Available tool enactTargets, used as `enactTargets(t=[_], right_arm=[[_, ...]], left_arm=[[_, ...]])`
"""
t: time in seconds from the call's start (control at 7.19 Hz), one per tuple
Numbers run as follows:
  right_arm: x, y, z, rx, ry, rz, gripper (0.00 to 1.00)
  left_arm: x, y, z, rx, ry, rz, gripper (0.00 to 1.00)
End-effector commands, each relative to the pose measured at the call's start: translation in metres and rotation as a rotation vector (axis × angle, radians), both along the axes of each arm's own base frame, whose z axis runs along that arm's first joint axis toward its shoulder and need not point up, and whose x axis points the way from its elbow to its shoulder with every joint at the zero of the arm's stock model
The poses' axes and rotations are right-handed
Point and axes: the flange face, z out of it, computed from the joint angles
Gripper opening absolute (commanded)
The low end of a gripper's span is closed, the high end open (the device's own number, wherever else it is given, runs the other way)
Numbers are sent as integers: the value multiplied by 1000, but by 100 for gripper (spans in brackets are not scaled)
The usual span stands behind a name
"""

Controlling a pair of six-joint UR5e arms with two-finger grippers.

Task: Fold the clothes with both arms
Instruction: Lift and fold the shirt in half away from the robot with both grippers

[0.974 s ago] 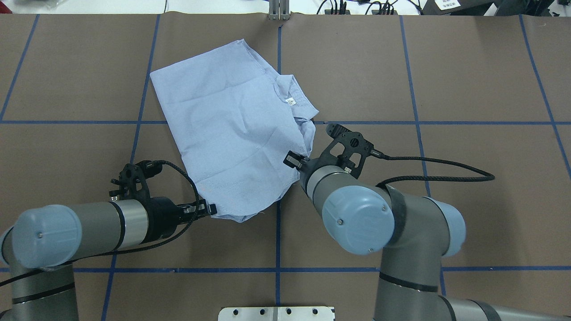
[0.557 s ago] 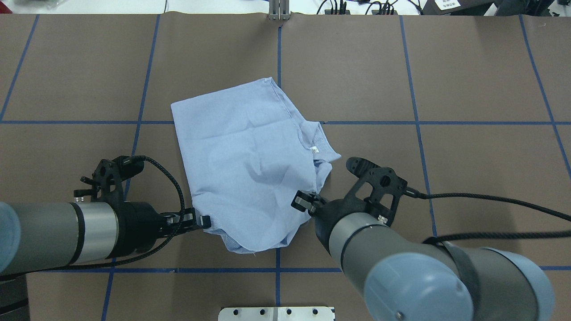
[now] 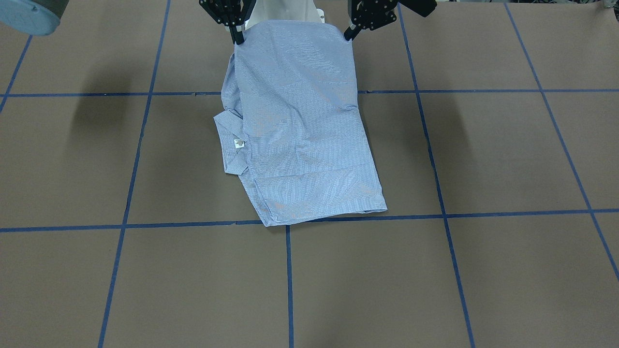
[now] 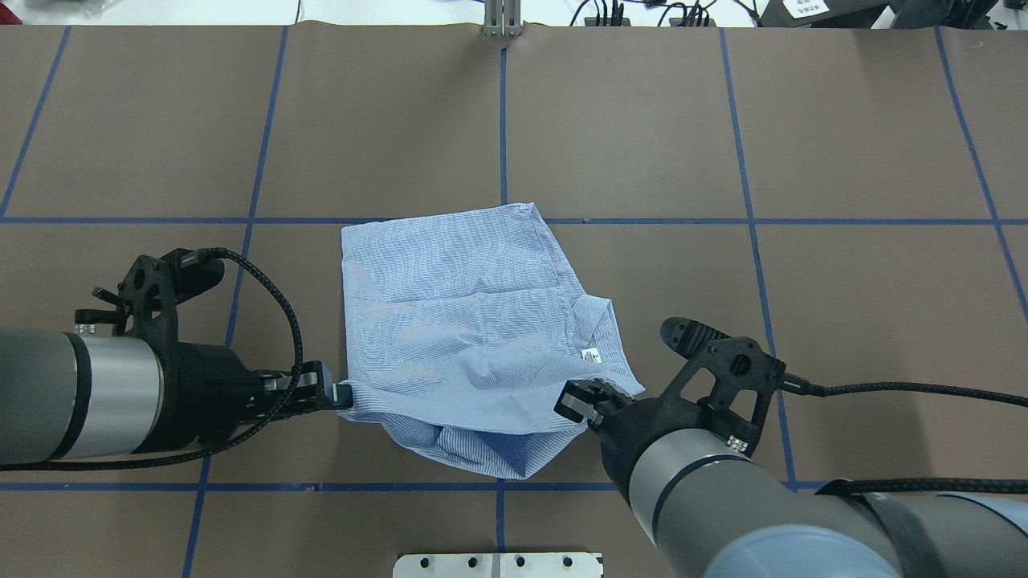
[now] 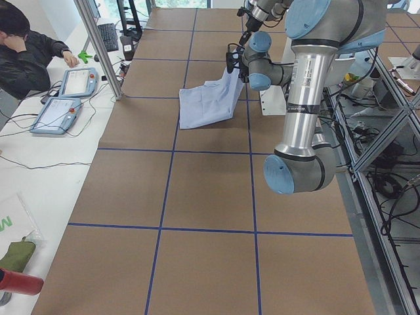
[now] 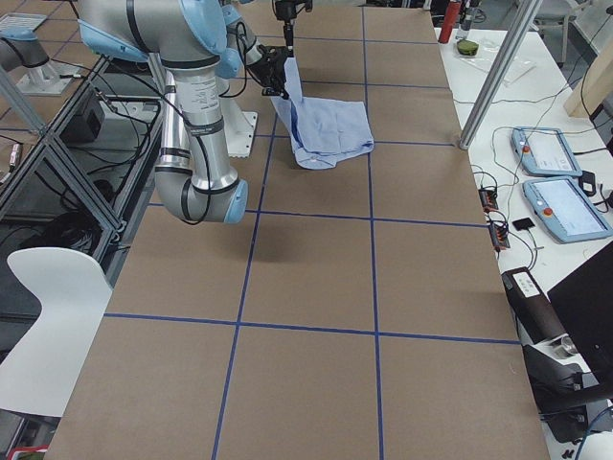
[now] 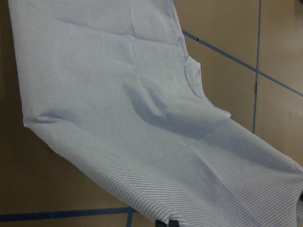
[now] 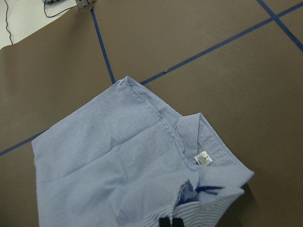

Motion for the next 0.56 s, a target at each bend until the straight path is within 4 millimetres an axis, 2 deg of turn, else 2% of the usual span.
enactTargets(t=[0.0, 0.14, 0.42], right_arm=[[-42, -51, 12, 33, 38, 62, 0], [-60, -85, 21, 62, 57, 74, 0], [-85, -146, 36, 64, 84, 93, 0]], left_arm=[[36, -47, 10, 5, -61, -51, 0], [42, -69, 8, 59, -82, -67, 0], [47, -115, 26, 99, -155, -111, 0]])
